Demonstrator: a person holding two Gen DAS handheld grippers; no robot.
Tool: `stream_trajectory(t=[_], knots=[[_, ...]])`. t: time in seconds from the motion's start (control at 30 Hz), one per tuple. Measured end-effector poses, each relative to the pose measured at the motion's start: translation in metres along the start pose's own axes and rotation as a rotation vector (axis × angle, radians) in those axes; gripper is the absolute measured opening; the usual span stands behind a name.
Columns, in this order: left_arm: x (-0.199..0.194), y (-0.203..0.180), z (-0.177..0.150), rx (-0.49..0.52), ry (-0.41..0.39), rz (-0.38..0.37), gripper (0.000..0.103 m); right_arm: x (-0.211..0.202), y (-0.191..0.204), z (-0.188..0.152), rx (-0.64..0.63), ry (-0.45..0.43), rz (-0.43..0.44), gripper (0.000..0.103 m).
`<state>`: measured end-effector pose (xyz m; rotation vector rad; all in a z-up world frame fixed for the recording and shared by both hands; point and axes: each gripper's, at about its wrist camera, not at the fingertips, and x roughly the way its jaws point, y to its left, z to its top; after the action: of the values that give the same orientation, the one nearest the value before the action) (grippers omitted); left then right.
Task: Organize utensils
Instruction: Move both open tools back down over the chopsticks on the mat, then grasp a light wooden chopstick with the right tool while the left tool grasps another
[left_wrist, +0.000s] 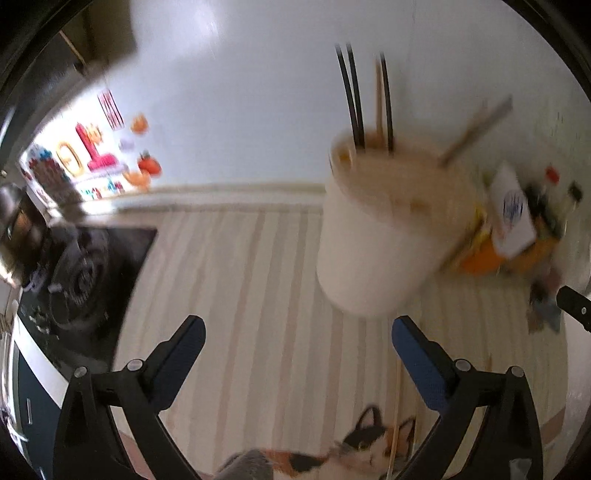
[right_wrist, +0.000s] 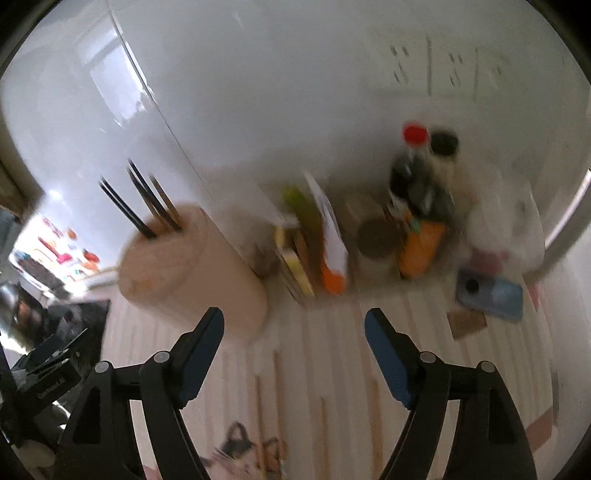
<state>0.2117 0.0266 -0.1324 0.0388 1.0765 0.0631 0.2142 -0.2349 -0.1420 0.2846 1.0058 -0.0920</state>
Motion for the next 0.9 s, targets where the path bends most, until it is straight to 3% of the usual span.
stream_trajectory(t=[0.27,0.4,0.47,0.67,0.83,0.9], knots=[[0.046,-0.038,-0.051,0.056,0.166,0.015,0.103,0.047,-0.042,-0.059,0.011,0.166,-0.098,0.079],[0.068,-0.059,-0.065,0.076,0.220,-0.003,0.101,0.068,-0.066,-0.084,0.038,0.244,-0.144,0.061],[0.079,-0.070,-0.071,0.097,0.257,-0.026,0.087,0.076,-0.076,-0.094,0.049,0.275,-0.157,0.053],[0.114,-0.097,-0.086,0.135,0.376,-0.065,0.056,0.102,-0.100,-0.121,0.054,0.365,-0.194,0.046],[0.117,-0.107,-0.083,0.160,0.367,-0.051,0.041,0.121,-0.109,-0.136,0.066,0.439,-0.192,0.037],[0.119,-0.111,-0.081,0.180,0.374,-0.031,0.021,0.127,-0.110,-0.142,0.049,0.459,-0.203,0.037]])
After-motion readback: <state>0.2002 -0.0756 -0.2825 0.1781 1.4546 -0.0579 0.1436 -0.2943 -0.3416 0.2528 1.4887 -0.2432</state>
